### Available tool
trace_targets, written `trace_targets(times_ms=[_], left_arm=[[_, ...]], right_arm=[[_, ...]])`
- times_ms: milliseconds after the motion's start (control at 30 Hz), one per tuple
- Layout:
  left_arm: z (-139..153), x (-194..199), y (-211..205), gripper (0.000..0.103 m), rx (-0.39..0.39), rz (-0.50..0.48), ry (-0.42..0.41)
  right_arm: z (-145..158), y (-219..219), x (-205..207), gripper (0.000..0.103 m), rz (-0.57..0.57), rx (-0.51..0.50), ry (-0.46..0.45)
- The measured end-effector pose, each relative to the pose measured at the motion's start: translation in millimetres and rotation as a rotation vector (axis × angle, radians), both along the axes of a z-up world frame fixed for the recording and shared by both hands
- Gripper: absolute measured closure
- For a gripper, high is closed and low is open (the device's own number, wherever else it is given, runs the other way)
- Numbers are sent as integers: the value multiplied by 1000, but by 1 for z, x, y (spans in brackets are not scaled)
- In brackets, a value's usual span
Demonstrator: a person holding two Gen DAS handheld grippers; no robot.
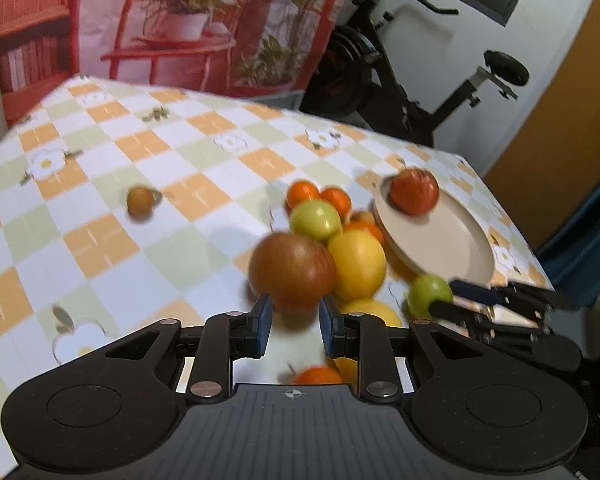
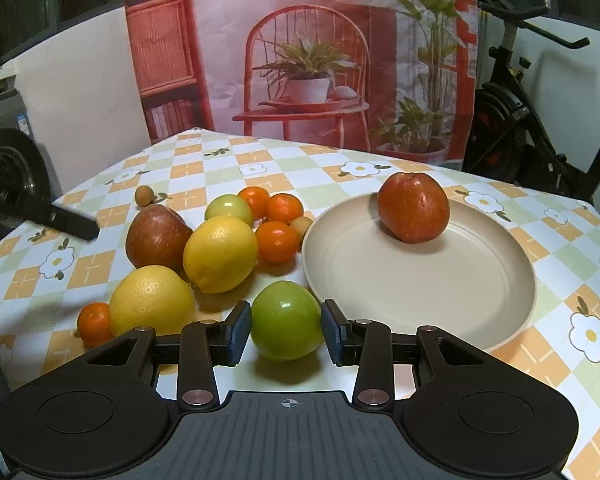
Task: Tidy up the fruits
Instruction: 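Move the left tool to the tangerine while the right tool approaches the green apple, then close the left tool on the tangerine while the right tool grasps the green apple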
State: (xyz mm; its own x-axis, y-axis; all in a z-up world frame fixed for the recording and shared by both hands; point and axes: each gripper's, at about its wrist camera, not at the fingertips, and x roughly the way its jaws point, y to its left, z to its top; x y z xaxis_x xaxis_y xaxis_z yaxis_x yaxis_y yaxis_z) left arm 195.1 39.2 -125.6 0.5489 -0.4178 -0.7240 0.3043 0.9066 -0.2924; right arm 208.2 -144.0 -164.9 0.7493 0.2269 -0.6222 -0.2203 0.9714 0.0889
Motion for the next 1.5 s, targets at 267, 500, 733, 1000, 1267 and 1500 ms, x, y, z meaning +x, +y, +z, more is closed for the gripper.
trace_targets(times_ms=[267,500,733,1000,1267,1500], left_arm=[[-17,-16,-2,72,-13,-64,78],[-21,-21,-17,60,25,-124,76],[-33,-16,-22,60,89,-118,101],[-42,-16,-31,63,138,-136,88],[-39,-14,-24,67,163,-72,48],[-39,-11,-18,67,155,-22,40]], right_arm=[[-1,-2,-4,67,-8,20,-9],[-2,-4,-5,67,-10,28,-10],[-2,-4,-5,67,-11,30,-11],[-2,-4,-6,67,-11,29,-11],[-2,-5,-6,67,-11,29,-11],[-2,-3,-10,68,-9,23,-4]])
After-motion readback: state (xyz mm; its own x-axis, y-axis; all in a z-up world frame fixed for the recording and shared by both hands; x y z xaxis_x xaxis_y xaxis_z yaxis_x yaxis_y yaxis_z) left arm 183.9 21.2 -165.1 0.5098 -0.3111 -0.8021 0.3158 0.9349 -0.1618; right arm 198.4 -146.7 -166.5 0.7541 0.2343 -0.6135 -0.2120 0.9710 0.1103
